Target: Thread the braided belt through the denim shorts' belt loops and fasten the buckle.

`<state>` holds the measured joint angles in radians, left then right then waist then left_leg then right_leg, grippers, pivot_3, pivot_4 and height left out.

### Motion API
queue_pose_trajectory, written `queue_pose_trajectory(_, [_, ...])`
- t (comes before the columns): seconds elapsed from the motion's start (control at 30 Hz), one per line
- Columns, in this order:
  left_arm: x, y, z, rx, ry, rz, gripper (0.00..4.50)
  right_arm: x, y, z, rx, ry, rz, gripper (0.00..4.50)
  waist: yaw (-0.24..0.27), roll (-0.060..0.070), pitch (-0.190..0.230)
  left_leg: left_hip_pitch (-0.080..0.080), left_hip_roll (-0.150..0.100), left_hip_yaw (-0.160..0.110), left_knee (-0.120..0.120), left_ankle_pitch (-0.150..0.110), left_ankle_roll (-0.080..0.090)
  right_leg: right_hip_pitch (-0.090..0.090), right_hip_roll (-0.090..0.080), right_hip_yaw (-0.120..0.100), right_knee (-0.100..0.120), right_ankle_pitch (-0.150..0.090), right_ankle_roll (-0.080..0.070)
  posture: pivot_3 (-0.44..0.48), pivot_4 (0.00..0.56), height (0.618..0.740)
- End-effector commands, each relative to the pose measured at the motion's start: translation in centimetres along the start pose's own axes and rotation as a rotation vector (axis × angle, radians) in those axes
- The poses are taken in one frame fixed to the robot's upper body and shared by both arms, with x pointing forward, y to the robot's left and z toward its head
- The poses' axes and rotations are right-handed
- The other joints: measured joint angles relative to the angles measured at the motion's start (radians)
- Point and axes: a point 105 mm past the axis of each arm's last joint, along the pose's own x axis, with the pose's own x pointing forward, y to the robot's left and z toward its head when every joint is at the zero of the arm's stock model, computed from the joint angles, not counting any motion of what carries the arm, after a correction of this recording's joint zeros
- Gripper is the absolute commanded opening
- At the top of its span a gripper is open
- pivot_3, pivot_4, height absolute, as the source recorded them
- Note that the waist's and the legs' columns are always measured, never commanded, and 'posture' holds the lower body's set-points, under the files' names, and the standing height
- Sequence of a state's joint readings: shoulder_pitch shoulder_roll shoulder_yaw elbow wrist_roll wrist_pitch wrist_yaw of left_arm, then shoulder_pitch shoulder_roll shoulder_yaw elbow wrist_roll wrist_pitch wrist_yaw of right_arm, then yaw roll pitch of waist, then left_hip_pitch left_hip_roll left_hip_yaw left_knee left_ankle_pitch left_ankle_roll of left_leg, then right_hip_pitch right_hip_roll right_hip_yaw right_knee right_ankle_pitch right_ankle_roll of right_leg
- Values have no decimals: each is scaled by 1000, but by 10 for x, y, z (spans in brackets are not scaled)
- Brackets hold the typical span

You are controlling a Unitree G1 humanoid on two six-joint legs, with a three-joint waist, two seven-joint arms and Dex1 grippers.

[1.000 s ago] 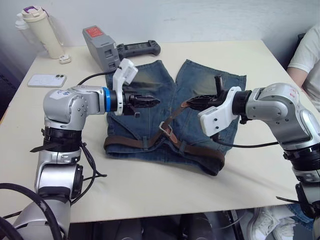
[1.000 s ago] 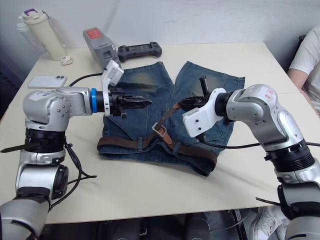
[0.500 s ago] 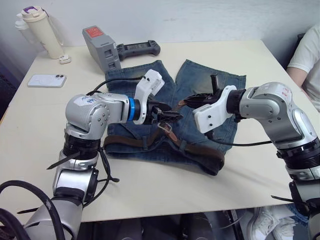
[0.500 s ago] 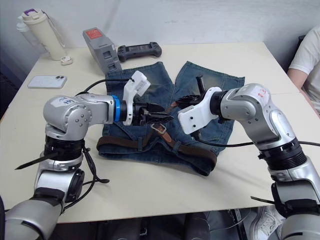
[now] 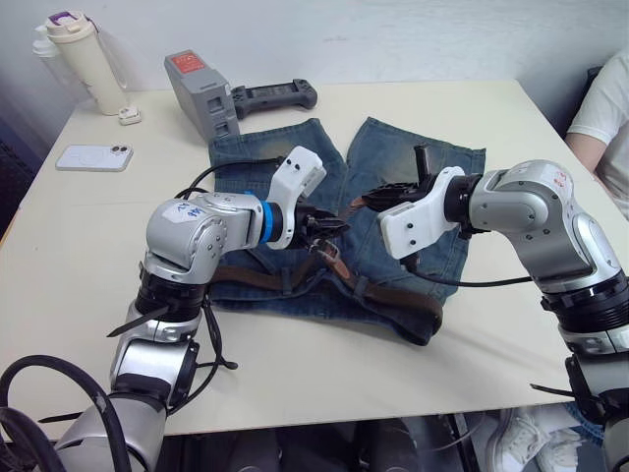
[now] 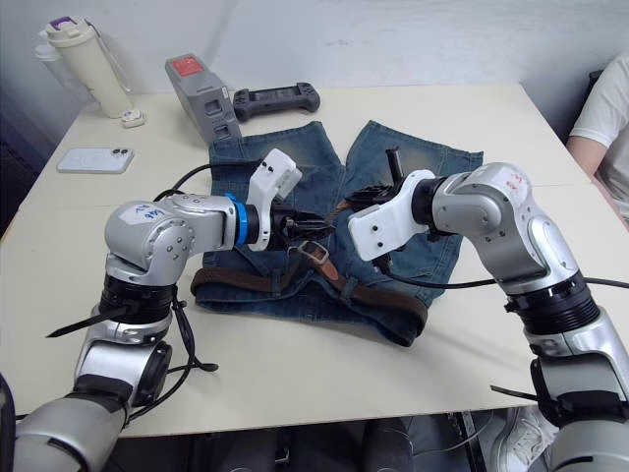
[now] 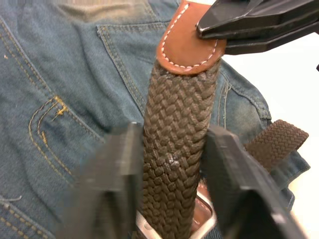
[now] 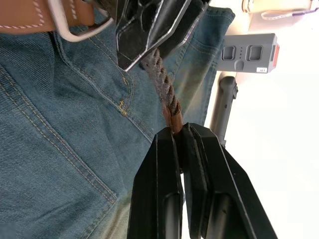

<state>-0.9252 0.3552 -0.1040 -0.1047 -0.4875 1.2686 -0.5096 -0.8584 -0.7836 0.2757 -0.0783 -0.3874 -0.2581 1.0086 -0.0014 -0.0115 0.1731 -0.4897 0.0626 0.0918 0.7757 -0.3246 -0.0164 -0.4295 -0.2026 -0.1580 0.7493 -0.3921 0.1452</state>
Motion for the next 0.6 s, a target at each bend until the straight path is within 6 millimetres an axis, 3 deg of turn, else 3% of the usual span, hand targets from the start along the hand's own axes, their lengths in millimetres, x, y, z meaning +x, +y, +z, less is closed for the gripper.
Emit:
queue_pose_trajectory(0.03, [-3, -1, 8, 28, -41, 3, 560, -7, -13, 10, 0, -31, -54, 0, 0, 0, 0, 0, 0, 0, 0, 0, 0, 0, 0, 0, 0, 0, 0, 0, 150, 650])
queue_pose_trajectory(0.1, [-3, 0, 7, 27, -39, 4, 128, -8, -14, 9, 70, -42, -68, 0, 0, 0, 0, 0, 0, 0, 0, 0, 0, 0, 0, 0, 0, 0, 0, 0, 150, 650])
queue_pose_trajectory(0.17, [-4, 1, 6, 25, -35, 7, 60, -9, -15, 9, 138, -56, -78, 0, 0, 0, 0, 0, 0, 0, 0, 0, 0, 0, 0, 0, 0, 0, 0, 0, 150, 650])
queue_pose_trajectory(0.27, [-4, 3, 3, 12, -29, 13, 0, -13, -17, 9, 182, -66, -89, 1082, -1, 0, 0, 0, 0, 0, 0, 0, 0, 0, 0, 0, 0, 0, 0, 0, 150, 650])
queue_pose_trajectory(0.37, [-6, 6, 1, -23, -35, 21, 0, -22, -25, 6, 222, -65, -121, 2449, 1, 0, 0, 0, 0, 0, 0, 0, 0, 0, 0, 0, 0, 0, 0, 0, 150, 650])
queue_pose_trajectory(0.43, [-8, 8, 1, -86, -51, 24, 0, -33, -30, 3, 343, -76, -140, 3339, 2, 0, 0, 0, 0, 0, 0, 0, 0, 0, 0, 0, 0, 0, 0, 0, 150, 650])
queue_pose_trajectory(0.5, [-11, 15, -3, -196, -58, 48, 0, -44, -25, 6, 573, -125, -82, 4126, 4, 0, 0, 0, 0, 0, 0, 0, 0, 0, 0, 0, 0, 0, 0, 0, 150, 650])
queue_pose_trajectory(0.6, [-15, 20, -7, -349, -90, 68, 0, -49, -9, 21, 797, -179, 10, 4126, 3, 0, 0, 0, 0, -1, 0, 0, 0, 1, 0, -1, -1, 0, 0, 0, 150, 650])
